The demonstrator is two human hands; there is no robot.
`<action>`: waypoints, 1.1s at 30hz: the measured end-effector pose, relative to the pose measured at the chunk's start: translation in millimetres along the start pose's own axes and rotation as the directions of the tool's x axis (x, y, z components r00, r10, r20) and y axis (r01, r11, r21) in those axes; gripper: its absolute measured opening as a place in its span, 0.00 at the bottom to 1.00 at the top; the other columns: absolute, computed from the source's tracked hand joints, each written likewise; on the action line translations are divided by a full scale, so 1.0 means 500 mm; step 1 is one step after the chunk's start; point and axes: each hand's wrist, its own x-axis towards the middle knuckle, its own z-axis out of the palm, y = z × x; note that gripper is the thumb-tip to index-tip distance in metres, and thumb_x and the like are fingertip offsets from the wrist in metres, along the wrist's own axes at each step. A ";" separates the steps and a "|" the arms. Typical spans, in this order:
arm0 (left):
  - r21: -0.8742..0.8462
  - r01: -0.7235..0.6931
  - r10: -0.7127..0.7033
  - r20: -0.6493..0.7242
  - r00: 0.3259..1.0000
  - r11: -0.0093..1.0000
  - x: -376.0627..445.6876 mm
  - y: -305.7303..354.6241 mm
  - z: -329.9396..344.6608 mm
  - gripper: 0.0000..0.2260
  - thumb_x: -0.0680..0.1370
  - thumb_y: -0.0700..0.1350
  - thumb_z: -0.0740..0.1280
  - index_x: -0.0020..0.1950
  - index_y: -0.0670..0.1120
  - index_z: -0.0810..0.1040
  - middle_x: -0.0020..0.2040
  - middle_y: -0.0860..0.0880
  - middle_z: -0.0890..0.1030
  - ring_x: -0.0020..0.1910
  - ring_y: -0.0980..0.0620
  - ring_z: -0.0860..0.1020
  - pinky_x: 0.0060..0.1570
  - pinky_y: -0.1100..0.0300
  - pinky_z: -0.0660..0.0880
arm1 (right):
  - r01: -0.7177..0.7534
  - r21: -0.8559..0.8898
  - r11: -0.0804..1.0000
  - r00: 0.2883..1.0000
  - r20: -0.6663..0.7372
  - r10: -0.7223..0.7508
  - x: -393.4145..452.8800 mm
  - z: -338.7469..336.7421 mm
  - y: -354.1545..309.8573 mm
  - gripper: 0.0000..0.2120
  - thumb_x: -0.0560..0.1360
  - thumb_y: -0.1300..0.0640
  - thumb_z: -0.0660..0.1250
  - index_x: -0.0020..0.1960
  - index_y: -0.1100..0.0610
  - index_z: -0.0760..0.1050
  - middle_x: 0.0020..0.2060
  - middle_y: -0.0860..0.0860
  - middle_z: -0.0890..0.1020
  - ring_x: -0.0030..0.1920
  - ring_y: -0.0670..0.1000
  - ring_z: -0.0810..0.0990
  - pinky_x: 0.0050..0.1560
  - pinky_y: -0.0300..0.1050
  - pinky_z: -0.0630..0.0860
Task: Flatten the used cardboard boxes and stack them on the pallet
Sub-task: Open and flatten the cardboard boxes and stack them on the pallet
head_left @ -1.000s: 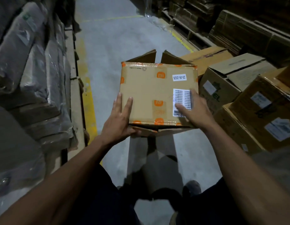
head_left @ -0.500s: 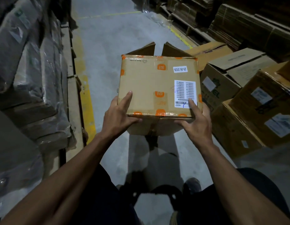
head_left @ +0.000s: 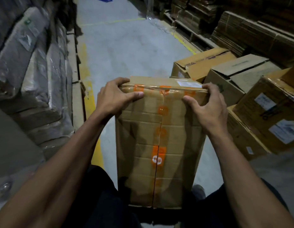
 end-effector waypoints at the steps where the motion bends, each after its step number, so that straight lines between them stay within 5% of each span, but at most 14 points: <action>1: 0.012 0.012 -0.012 0.018 1.000 1.000 -0.002 -0.008 0.010 0.39 0.58 0.72 0.72 0.65 0.56 0.79 0.60 0.49 0.83 0.61 0.48 0.79 0.63 0.49 0.75 | -0.017 0.000 1.000 1.000 0.016 0.017 -0.002 0.010 0.003 0.34 0.71 0.34 0.70 0.72 0.46 0.65 0.68 0.55 0.71 0.67 0.58 0.71 0.63 0.62 0.74; 7: -0.044 0.009 -0.010 -0.017 1.000 0.999 -0.020 -0.040 0.096 0.34 0.70 0.64 0.74 0.71 0.54 0.67 0.65 0.47 0.77 0.63 0.45 0.76 0.59 0.55 0.71 | -0.111 0.118 0.987 0.994 0.009 0.110 -0.012 0.048 0.039 0.41 0.74 0.39 0.71 0.79 0.41 0.52 0.77 0.56 0.60 0.75 0.61 0.62 0.68 0.66 0.69; 13: -0.282 0.112 -0.132 -0.054 0.990 0.953 -0.064 -0.056 0.165 0.49 0.69 0.64 0.76 0.80 0.54 0.49 0.76 0.47 0.68 0.71 0.44 0.71 0.68 0.47 0.70 | -0.217 0.256 0.942 0.976 0.022 0.218 -0.036 0.059 0.079 0.52 0.74 0.43 0.73 0.81 0.44 0.38 0.81 0.53 0.53 0.79 0.60 0.55 0.74 0.63 0.58; 16: -0.328 0.244 -0.233 0.073 0.970 0.912 -0.119 -0.119 0.215 0.49 0.66 0.62 0.79 0.78 0.54 0.53 0.73 0.48 0.71 0.68 0.47 0.73 0.66 0.48 0.73 | -0.347 0.296 0.890 0.938 0.090 0.335 -0.063 0.081 0.126 0.48 0.73 0.44 0.74 0.81 0.46 0.46 0.78 0.53 0.62 0.76 0.58 0.63 0.72 0.59 0.65; 19: -0.248 0.471 -0.425 0.218 0.879 0.847 -0.201 -0.208 0.261 0.45 0.65 0.59 0.81 0.74 0.50 0.61 0.67 0.47 0.76 0.64 0.45 0.76 0.64 0.48 0.74 | -0.472 0.254 0.844 0.881 0.182 0.438 -0.103 0.115 0.174 0.44 0.70 0.41 0.76 0.78 0.50 0.57 0.70 0.52 0.72 0.71 0.56 0.71 0.69 0.59 0.72; 23: -0.276 0.649 -0.572 0.313 0.758 0.709 -0.244 -0.276 0.287 0.46 0.53 0.67 0.80 0.65 0.51 0.69 0.59 0.48 0.80 0.57 0.45 0.80 0.58 0.45 0.79 | -0.596 0.149 0.789 0.788 0.299 0.538 -0.148 0.151 0.228 0.48 0.67 0.40 0.78 0.78 0.50 0.56 0.73 0.53 0.70 0.72 0.58 0.70 0.70 0.61 0.71; 28: -0.330 0.653 -0.559 0.342 0.755 0.681 -0.211 -0.276 0.291 0.49 0.50 0.68 0.81 0.66 0.48 0.75 0.57 0.50 0.83 0.53 0.49 0.82 0.55 0.46 0.81 | -0.662 0.125 0.739 0.723 0.363 0.587 -0.158 0.169 0.267 0.52 0.65 0.46 0.82 0.78 0.51 0.54 0.73 0.55 0.69 0.72 0.59 0.69 0.70 0.63 0.70; 33: -0.307 0.613 -0.579 0.204 0.789 0.728 -0.170 -0.251 0.279 0.43 0.53 0.72 0.76 0.61 0.49 0.77 0.54 0.50 0.83 0.54 0.47 0.81 0.58 0.45 0.79 | -0.607 0.093 0.789 0.777 0.277 0.565 -0.130 0.177 0.250 0.52 0.57 0.32 0.79 0.72 0.49 0.59 0.65 0.52 0.73 0.66 0.56 0.73 0.64 0.63 0.75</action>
